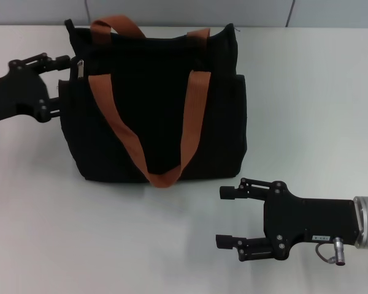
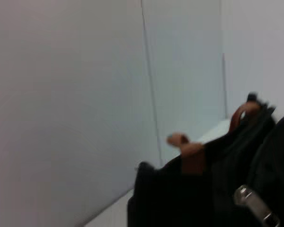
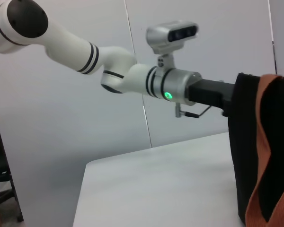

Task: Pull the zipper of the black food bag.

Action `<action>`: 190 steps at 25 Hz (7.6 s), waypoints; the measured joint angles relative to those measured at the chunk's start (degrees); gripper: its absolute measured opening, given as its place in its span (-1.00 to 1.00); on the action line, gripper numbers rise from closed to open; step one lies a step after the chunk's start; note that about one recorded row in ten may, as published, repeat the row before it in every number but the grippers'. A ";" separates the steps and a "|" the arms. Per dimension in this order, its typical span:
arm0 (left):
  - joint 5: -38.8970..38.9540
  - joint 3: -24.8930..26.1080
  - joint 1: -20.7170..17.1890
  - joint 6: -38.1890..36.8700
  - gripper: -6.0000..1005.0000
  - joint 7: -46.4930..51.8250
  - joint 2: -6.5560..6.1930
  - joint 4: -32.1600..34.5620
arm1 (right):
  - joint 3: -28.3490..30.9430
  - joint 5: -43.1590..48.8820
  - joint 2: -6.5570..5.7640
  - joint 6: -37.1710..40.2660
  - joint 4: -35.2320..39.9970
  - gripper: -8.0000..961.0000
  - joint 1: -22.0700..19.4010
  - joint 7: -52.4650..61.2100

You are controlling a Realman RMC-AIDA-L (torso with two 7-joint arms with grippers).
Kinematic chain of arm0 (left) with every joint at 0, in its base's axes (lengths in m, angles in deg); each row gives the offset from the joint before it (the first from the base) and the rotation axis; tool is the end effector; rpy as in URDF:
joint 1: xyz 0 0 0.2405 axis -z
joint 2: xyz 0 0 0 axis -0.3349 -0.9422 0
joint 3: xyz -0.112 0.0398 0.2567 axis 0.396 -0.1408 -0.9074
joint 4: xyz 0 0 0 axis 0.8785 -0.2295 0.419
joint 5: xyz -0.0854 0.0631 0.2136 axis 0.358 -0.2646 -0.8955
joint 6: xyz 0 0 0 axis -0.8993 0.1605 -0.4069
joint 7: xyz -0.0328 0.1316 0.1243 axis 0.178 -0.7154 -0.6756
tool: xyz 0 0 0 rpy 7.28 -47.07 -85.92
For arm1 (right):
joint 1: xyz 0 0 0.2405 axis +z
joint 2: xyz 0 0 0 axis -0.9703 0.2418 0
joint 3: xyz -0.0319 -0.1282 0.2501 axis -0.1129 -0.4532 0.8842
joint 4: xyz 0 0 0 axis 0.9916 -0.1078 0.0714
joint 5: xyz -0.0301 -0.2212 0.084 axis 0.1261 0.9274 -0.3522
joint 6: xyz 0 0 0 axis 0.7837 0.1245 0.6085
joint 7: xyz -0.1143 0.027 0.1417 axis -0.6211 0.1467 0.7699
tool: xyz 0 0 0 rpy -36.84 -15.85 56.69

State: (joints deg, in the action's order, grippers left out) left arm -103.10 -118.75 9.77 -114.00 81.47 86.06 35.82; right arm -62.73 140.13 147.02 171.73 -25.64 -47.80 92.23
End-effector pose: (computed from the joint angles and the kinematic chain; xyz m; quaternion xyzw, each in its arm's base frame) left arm -0.3363 0.4042 0.0187 -0.9256 -0.0943 -0.2181 0.2947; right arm 0.2798 0.2875 -0.1244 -0.9472 0.0928 0.3058 0.0276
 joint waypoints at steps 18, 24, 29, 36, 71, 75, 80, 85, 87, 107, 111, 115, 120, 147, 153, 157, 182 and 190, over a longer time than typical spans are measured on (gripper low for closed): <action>0.56 4.71 -1.48 -4.87 -0.08 -6.43 1.12 3.29 | 0.25 -0.43 0.00 0.32 0.14 0.71 -0.08 1.42; 0.59 5.25 -1.58 -4.85 -0.74 -7.42 1.87 3.35 | 0.28 -0.47 0.00 0.34 0.09 0.71 0.06 1.53; 0.72 5.27 -1.89 -5.62 -0.82 -7.89 2.02 3.35 | 0.46 -2.58 0.05 3.50 0.37 0.71 0.21 3.73; 2.15 5.75 -2.70 -6.13 -0.93 -10.16 3.18 3.13 | 0.51 -13.14 -0.08 14.37 6.85 0.71 1.65 25.49; 3.75 6.86 -2.62 -5.40 -0.93 -12.51 3.63 3.19 | -7.46 -2.26 -0.17 -16.52 13.41 0.72 35.64 91.96; 4.17 6.86 -2.67 -5.53 -0.93 -12.50 3.71 3.36 | -8.86 -2.61 0.34 -18.78 12.86 0.72 35.90 92.76; 4.35 6.81 -2.85 -5.94 -0.93 -12.50 3.76 3.39 | -9.16 -2.74 0.49 -20.18 11.53 0.72 36.43 92.77; 4.37 6.46 -2.87 -6.14 -0.92 -12.50 3.96 3.38 | -9.86 -3.61 0.72 -21.52 10.46 0.72 36.98 92.57; 4.37 6.43 -2.89 -6.19 -0.93 -12.50 3.98 3.38 | -11.29 -5.16 0.72 -22.37 9.78 0.72 37.30 92.34; 4.36 6.36 -2.19 -9.09 -0.93 -11.89 4.55 4.63 | -16.10 -8.84 0.70 -25.21 9.54 0.72 37.85 91.75; 4.35 6.32 -1.74 -9.10 -0.92 -11.59 4.77 4.95 | -16.16 -9.08 0.70 -25.00 9.54 0.72 37.92 91.65; 4.23 6.32 -1.26 -9.08 -0.93 -11.17 4.74 5.00 | -19.55 -12.83 0.63 -25.30 9.61 0.72 37.64 90.67; 4.42 6.31 -1.36 -9.20 -0.93 -11.06 4.77 4.99 | -21.35 -14.74 0.70 -25.78 9.80 0.72 37.29 90.20; 4.57 6.42 -2.03 -10.14 -0.92 -7.77 4.21 7.63 | -21.33 -13.67 0.26 -26.81 10.33 0.69 37.15 89.88; 4.45 6.32 -1.92 -10.94 -0.93 -5.62 4.18 9.28 | -21.38 -13.65 0.38 -26.74 10.36 0.68 37.19 89.24; 4.24 6.32 -1.93 -11.19 -0.93 -4.94 4.16 9.89 | -21.39 -13.64 0.48 -26.71 10.37 0.67 37.19 88.88; 3.88 5.45 -1.90 -12.73 -0.93 -0.39 4.13 12.79 | -22.10 -14.34 0.66 -25.43 11.79 0.62 36.32 87.31; 3.87 5.45 -2.04 -13.18 -0.92 0.33 4.54 14.11 | -22.08 -14.47 0.66 -26.13 11.64 0.61 36.02 87.20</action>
State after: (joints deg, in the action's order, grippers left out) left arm -99.22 -113.30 7.73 -127.18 81.80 90.60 49.92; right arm -84.82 125.66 147.68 145.60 -14.00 -11.78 179.43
